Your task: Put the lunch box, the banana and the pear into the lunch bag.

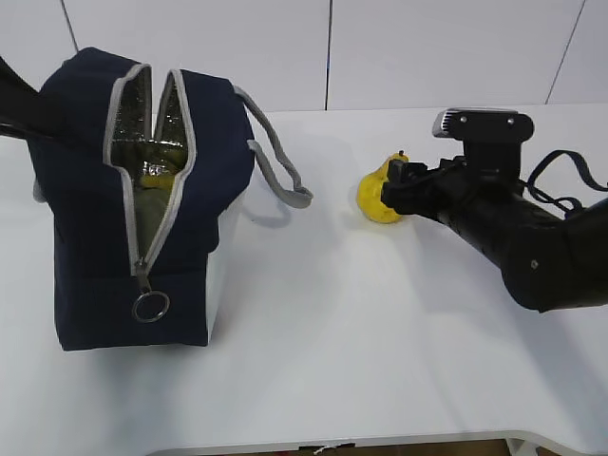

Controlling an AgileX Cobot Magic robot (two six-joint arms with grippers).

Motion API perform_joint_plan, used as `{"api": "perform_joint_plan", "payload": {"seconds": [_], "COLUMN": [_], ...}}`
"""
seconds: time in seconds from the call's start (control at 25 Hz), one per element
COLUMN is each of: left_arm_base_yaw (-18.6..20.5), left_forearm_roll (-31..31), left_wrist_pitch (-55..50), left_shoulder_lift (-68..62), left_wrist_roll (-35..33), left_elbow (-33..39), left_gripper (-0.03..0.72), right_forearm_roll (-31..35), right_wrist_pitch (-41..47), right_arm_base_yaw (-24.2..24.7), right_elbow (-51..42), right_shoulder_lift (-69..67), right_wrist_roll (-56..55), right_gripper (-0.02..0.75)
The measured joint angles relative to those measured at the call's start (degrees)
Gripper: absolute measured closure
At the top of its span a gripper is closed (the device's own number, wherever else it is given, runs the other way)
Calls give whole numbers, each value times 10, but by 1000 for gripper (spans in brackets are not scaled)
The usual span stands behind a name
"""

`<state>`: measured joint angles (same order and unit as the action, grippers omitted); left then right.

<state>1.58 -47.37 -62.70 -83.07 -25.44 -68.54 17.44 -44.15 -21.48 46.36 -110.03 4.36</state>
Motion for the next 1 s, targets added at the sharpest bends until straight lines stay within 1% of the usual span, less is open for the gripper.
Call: {"api": "perform_joint_plan", "payload": {"seconds": [0.28,0.52,1.0], "left_arm_base_yaw": [0,0,0], "left_forearm_roll": [0,0,0], "left_wrist_pitch": [0,0,0], "left_shoulder_lift": [0,0,0], "left_wrist_roll": [0,0,0], "left_elbow": [0,0,0], "left_gripper": [677,677,677], "right_forearm_roll": [0,5,4], "right_wrist_pitch": [0,13,27], "right_arm_base_yaw": [0,0,0], "right_elbow": [34,56,78], "right_shoulder_lift": [-8,-16,-54], "right_wrist_roll": [-10,-63,-76], "right_gripper": [168,168,168]}}
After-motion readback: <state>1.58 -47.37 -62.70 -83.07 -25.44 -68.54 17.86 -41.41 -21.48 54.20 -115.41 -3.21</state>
